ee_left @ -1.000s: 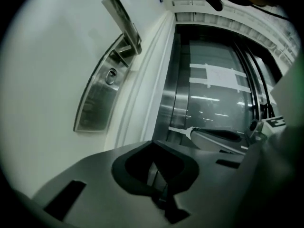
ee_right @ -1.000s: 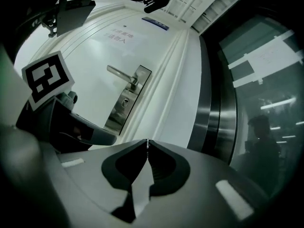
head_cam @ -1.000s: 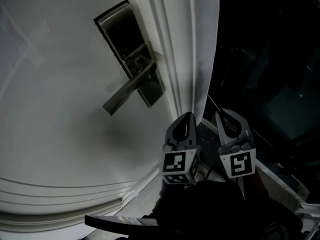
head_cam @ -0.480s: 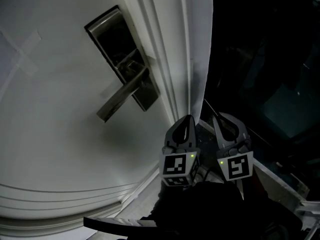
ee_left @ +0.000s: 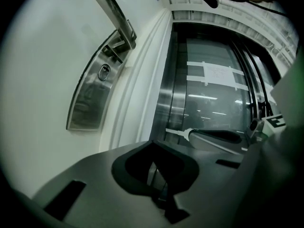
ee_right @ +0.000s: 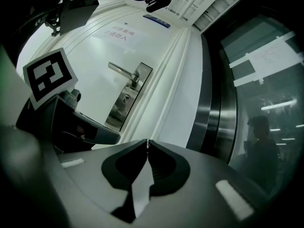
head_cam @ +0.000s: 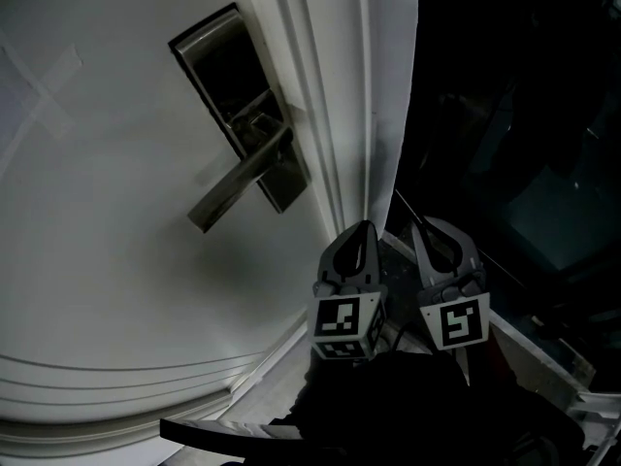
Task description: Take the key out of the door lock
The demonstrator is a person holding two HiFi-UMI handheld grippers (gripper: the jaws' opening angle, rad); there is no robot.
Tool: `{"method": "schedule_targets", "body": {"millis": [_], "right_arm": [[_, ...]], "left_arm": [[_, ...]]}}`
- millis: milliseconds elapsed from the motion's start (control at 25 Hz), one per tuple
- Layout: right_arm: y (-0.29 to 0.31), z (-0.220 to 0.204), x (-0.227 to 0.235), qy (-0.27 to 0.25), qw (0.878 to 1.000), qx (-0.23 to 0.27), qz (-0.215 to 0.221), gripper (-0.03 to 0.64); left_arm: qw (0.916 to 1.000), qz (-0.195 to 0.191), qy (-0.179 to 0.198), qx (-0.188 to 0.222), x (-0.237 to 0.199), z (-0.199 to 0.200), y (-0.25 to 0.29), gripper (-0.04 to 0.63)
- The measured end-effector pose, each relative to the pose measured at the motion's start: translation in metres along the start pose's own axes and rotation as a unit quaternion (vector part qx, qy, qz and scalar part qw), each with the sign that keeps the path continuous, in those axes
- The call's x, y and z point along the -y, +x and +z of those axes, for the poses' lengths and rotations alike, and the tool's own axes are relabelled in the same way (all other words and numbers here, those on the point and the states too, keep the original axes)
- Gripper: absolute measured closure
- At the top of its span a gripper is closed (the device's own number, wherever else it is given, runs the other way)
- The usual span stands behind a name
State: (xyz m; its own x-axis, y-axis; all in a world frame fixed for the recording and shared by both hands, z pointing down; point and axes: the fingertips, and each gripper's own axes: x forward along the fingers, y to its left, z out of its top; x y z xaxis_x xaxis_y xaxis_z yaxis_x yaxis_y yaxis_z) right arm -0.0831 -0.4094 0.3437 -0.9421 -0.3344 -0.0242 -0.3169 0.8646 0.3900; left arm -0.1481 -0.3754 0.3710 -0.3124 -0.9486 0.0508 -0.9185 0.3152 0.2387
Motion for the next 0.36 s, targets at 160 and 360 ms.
{"method": "schedule_targets", "body": {"millis": [160,360], "right_arm": [[-0.0008,0.0007,0.0,0.001,1.0,0.001,-0.001,0.604],[-0.001,0.0007,-0.0012,-0.005,1.0,0.002,0.0,0.604]], "left_arm": [[0.9999,0.004,-0.01,0.002,-0.0017,0.0015,-0.0007,0.595],[1.0,0.003,-0.009,-0.003,-0.0034,-0.0045,-0.0022,0.595]]}}
